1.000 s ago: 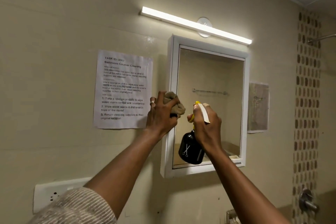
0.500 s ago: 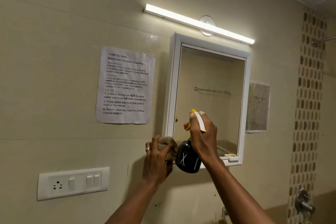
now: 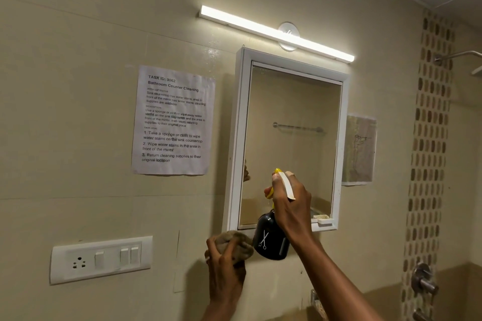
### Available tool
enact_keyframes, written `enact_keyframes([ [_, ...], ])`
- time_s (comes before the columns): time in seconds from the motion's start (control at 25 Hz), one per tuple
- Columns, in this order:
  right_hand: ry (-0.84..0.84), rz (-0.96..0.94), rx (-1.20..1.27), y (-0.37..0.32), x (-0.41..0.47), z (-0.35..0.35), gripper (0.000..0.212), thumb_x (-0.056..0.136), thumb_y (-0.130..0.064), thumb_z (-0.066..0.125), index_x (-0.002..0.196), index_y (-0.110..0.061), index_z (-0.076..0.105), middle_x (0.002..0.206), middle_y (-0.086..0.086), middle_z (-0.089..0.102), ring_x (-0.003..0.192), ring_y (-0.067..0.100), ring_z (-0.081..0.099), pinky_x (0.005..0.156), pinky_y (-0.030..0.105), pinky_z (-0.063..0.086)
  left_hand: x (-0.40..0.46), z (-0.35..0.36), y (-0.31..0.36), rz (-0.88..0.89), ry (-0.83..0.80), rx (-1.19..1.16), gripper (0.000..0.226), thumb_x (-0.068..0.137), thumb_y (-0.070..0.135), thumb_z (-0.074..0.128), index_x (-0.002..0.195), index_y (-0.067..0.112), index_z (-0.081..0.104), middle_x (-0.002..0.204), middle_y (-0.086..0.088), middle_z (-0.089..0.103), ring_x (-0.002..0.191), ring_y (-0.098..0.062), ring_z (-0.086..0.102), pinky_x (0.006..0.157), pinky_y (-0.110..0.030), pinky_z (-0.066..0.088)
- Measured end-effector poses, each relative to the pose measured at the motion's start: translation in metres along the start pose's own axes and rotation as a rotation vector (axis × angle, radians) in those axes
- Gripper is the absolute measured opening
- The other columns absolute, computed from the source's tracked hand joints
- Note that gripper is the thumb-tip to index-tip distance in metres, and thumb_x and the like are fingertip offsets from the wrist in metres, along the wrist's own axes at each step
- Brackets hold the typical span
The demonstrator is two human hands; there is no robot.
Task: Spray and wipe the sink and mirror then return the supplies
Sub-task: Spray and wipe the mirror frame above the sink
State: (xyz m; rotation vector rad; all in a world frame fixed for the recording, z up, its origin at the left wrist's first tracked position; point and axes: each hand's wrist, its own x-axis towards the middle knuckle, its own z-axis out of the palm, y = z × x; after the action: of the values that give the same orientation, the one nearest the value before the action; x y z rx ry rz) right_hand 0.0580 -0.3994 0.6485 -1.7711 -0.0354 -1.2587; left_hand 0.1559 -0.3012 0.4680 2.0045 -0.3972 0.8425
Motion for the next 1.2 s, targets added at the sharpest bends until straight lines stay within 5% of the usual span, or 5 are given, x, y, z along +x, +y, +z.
enact_keyframes([
  [0.28,0.003,-0.027,0.021,-0.002,0.011,-0.023,0.029,0.107,-0.028,0.050,0.094,-0.009,0.067,0.077,0.003,0.074,0.072,-0.002,0.071,0.058,0.017,0.053,-0.029,-0.006,0.014,-0.233,-0.465,-0.315,0.023,0.069,0.004,0.067,0.090,0.007,0.076,0.092,-0.016,0.076,0.076,-0.022,0.073,0.054,-0.016,0.054],
  [0.56,0.000,-0.174,0.078,-0.048,0.044,-0.024,0.033,0.106,-0.028,0.049,0.089,-0.007,0.069,0.071,0.000,0.073,0.069,-0.001,0.069,0.058,0.009,0.047,0.110,-0.102,0.117,-0.023,0.218,-0.690,0.033,0.065,0.028,0.071,0.097,0.024,0.074,0.111,-0.005,0.061,0.095,-0.025,0.068,0.075,-0.037,0.061],
  [0.72,-0.020,-0.329,0.135,-0.108,0.108,-0.015,0.027,0.103,-0.030,0.051,0.091,-0.012,0.067,0.075,0.003,0.074,0.067,0.009,0.071,0.056,0.015,0.050,0.237,-0.170,0.212,0.324,0.403,-0.437,0.045,0.078,0.006,0.074,0.120,0.022,0.065,0.131,-0.008,0.039,0.111,-0.019,0.050,0.084,-0.005,0.045],
  [0.88,-0.044,-0.317,0.092,-0.143,0.166,-0.001,0.022,0.104,-0.030,0.049,0.091,-0.018,0.062,0.082,0.011,0.074,0.071,0.022,0.072,0.058,0.034,0.058,0.323,-0.193,0.263,0.522,0.403,-0.080,0.051,0.079,0.010,0.070,0.126,0.024,0.061,0.137,-0.016,0.034,0.116,-0.035,0.046,0.096,-0.040,0.051],
  [1.2,0.013,-0.296,-0.037,-0.123,0.200,-0.010,0.046,0.085,-0.049,0.040,0.087,-0.011,0.063,0.081,0.017,0.073,0.076,0.034,0.072,0.070,0.056,0.061,0.349,-0.161,0.290,0.707,0.310,0.513,0.058,0.076,0.013,0.073,0.129,0.026,0.053,0.137,-0.009,0.030,0.117,-0.033,0.038,0.082,-0.043,0.052],
])
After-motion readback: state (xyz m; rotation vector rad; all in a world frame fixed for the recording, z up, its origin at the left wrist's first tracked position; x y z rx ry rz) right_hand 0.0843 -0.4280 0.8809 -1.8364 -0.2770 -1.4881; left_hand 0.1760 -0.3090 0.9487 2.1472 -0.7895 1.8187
